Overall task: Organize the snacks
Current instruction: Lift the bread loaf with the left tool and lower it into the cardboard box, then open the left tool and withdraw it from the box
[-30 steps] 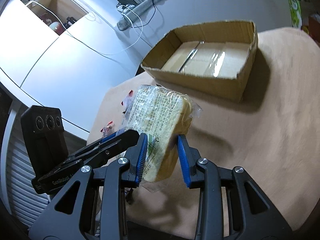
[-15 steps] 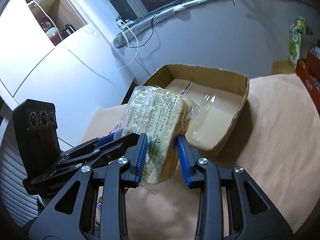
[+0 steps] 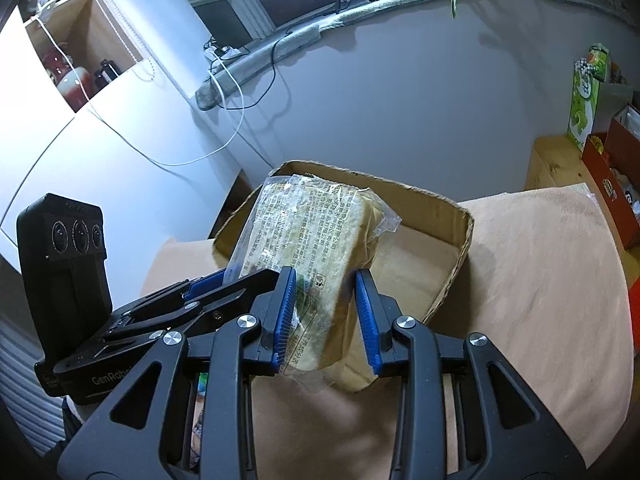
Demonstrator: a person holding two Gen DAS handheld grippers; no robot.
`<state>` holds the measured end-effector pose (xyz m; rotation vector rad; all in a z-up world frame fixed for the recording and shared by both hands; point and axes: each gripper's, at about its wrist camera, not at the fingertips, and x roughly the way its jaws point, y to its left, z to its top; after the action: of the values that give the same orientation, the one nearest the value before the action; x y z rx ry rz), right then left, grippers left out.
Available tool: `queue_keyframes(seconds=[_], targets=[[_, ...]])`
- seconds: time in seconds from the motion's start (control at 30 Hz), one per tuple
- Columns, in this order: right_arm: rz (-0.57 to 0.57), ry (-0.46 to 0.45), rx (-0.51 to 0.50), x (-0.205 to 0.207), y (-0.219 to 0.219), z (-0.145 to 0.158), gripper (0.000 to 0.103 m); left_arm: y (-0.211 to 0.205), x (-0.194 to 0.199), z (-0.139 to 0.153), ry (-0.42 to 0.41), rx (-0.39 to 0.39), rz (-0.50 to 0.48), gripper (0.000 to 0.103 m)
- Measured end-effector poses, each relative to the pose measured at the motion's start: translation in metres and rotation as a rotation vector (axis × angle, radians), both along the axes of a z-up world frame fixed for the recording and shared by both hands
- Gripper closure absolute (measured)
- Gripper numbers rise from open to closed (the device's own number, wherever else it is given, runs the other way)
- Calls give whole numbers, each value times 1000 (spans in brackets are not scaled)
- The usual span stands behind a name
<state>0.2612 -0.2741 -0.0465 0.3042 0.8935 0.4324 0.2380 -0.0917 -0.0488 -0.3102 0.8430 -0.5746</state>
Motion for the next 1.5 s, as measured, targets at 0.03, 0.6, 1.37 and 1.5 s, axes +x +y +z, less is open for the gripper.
queue_keyframes(seconds=[0.03,0.6,1.37,1.5], targets=[[0,4,-1,2,-1,-2,70,-2,3,-2,7,-2,0,61],[-30,51,-34,22,-13,-28,70,-23,20,-19,65,60,-35,61],[-11,-41,-105,-27,3,-1,70,-1,-21,15,-22,85,4,61],[10,-67,-156,-43,14,0,70,14,-39,24,-49,80,20,61]])
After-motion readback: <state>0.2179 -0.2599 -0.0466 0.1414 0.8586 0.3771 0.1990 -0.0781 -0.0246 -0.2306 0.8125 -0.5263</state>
